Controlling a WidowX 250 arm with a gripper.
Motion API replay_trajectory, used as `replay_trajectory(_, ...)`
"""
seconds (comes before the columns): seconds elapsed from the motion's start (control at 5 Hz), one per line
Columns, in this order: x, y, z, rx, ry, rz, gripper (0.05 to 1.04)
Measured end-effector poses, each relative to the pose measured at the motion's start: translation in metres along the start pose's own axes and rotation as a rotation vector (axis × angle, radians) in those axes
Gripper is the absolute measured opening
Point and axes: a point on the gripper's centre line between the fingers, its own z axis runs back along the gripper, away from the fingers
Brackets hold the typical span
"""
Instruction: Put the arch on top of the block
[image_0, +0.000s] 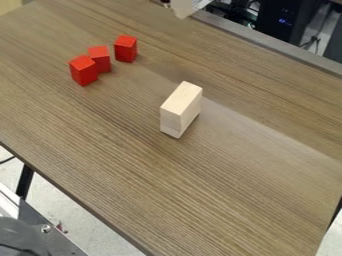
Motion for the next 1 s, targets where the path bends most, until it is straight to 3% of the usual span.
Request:
replay_trajectory(0.2,-0.017,0.011,-0.005,0.050,0.043,-0.209,0.532)
replay_trajectory(0.4,-0.034,0.023,-0.015,0.091,0.048,-0.324,0.532)
replay_trajectory(0.6,-0.055,0.037,-0.027,0.090,0.024,-0.391,0.532)
replay_trajectory(1.0,-0.083,0.045,-0.048,0.036,0.062,-0.554,0.532)
